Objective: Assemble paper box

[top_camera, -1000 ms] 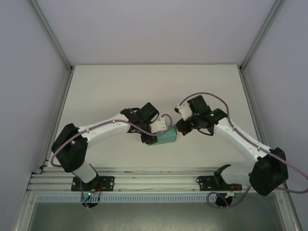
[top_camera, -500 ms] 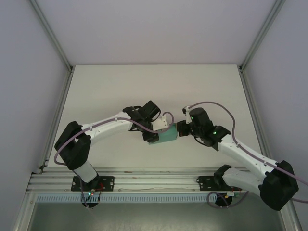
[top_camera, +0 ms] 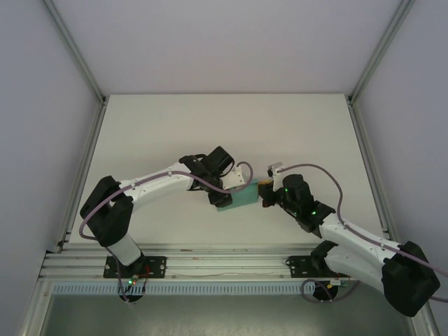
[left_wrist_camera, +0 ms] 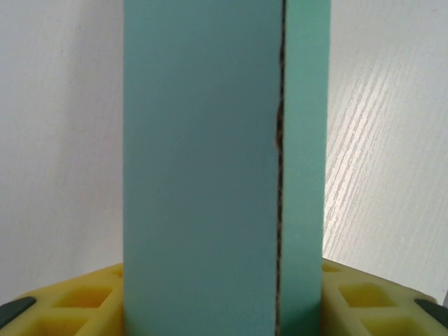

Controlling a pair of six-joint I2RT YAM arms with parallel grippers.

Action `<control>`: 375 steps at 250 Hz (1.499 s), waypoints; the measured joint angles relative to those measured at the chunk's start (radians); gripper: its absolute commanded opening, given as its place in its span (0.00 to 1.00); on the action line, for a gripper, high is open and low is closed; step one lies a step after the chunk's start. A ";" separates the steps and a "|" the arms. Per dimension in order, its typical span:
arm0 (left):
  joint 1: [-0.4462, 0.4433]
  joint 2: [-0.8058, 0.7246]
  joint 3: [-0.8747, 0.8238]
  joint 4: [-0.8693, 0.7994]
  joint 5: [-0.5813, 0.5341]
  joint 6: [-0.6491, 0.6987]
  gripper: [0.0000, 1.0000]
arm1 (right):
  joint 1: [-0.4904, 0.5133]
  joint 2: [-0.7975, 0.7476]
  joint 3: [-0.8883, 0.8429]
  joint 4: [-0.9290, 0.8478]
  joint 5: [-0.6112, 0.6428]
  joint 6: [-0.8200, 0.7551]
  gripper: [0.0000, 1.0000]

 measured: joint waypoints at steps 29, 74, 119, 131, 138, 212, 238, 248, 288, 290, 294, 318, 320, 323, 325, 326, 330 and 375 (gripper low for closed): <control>0.000 0.000 0.002 0.010 -0.008 -0.002 0.80 | -0.001 -0.028 0.000 -0.037 0.023 0.004 0.00; 0.000 -0.012 0.011 0.029 -0.031 -0.038 1.00 | -0.001 -0.039 0.045 -0.135 0.039 0.037 0.00; 0.000 -0.112 -0.010 0.074 -0.072 -0.103 1.00 | 0.004 -0.019 0.117 -0.247 0.057 0.088 0.00; 0.000 -0.160 -0.032 0.095 -0.083 -0.126 1.00 | 0.011 -0.009 0.131 -0.265 0.066 0.099 0.00; 0.000 -0.188 -0.047 0.106 -0.092 -0.139 1.00 | 0.014 -0.002 0.139 -0.273 0.074 0.104 0.00; -0.001 -0.419 -0.186 0.166 -0.227 -0.365 0.82 | 0.043 0.058 0.192 -0.303 0.124 0.152 0.00; -0.001 -0.431 -0.209 0.172 -0.251 -0.428 0.74 | 0.055 0.064 0.200 -0.309 0.124 0.156 0.00; -0.001 -0.428 -0.216 0.173 -0.256 -0.446 0.71 | 0.058 0.064 0.202 -0.312 0.124 0.156 0.00; -0.001 -0.398 -0.230 0.179 -0.254 -0.473 0.64 | 0.061 0.069 0.215 -0.332 0.124 0.163 0.00; -0.001 -0.396 -0.230 0.180 -0.254 -0.473 0.63 | 0.061 0.069 0.215 -0.332 0.124 0.164 0.00; -0.001 -0.393 -0.230 0.181 -0.253 -0.474 0.61 | 0.061 0.070 0.216 -0.332 0.124 0.164 0.00; -0.001 -0.368 -0.230 0.188 -0.249 -0.481 0.45 | 0.064 0.073 0.218 -0.332 0.124 0.166 0.00; -0.001 -0.366 -0.230 0.188 -0.248 -0.479 0.43 | 0.064 0.073 0.218 -0.333 0.124 0.166 0.00; -0.001 -0.362 -0.230 0.189 -0.248 -0.491 0.42 | 0.065 0.073 0.219 -0.333 0.124 0.166 0.00; -0.001 -0.360 -0.230 0.188 -0.248 -0.486 0.41 | 0.065 0.074 0.219 -0.333 0.124 0.166 0.00; -0.001 -0.359 -0.230 0.188 -0.248 -0.483 0.41 | 0.065 0.074 0.219 -0.334 0.124 0.166 0.00; -0.001 -0.356 -0.230 0.188 -0.249 -0.488 0.41 | 0.065 0.074 0.219 -0.335 0.124 0.167 0.00; -0.001 -0.306 -0.219 0.187 -0.247 -0.498 0.32 | 0.072 0.080 0.232 -0.348 0.124 0.168 0.00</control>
